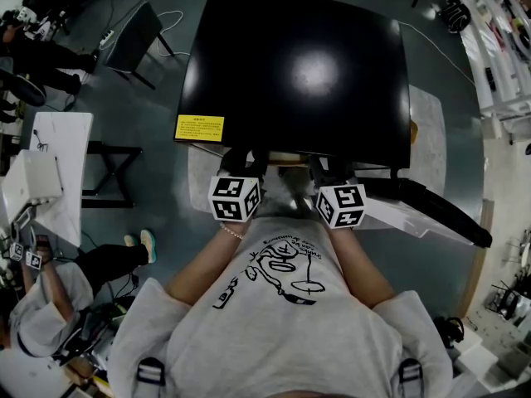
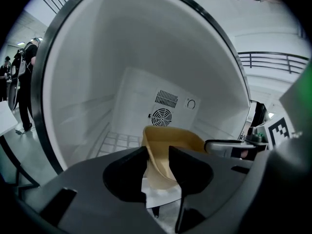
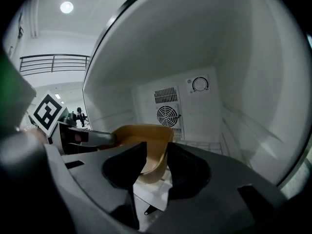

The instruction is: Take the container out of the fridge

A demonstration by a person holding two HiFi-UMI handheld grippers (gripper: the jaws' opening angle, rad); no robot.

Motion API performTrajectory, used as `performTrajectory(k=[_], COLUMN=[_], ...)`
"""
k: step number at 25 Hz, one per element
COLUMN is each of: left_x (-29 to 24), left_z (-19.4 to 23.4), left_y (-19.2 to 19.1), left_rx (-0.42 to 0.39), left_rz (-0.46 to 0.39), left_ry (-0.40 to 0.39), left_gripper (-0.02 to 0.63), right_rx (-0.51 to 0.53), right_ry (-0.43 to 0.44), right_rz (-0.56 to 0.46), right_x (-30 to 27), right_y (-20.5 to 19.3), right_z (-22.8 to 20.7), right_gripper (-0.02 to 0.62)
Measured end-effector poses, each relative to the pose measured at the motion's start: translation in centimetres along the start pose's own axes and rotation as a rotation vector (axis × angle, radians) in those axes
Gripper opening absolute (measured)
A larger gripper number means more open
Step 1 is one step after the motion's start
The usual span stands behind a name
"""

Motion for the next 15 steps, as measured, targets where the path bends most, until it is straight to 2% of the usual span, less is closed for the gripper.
performTrajectory(k=[15], left_x=[2.1], left_z=[-0.5], left_y=[-0.5], left_rx=[-0.005], left_rz=[-0.004], left_ry=[0.0], left_gripper=[0.125], right_rx=[0.008], right_ry=[-0.012], right_rz=[-0.01], right_x=[2.1], right_y=[0.0], right_z=[0.8], right_gripper=[0.098])
Point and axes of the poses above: the fingertips, and each gripper's own axes: x backward along the fingers, z to its left, y out of its top, the point moved 10 cm from there along x, backward along the fingers, and after that the axes turned 8 degrees about x, right-handed, at the moved point
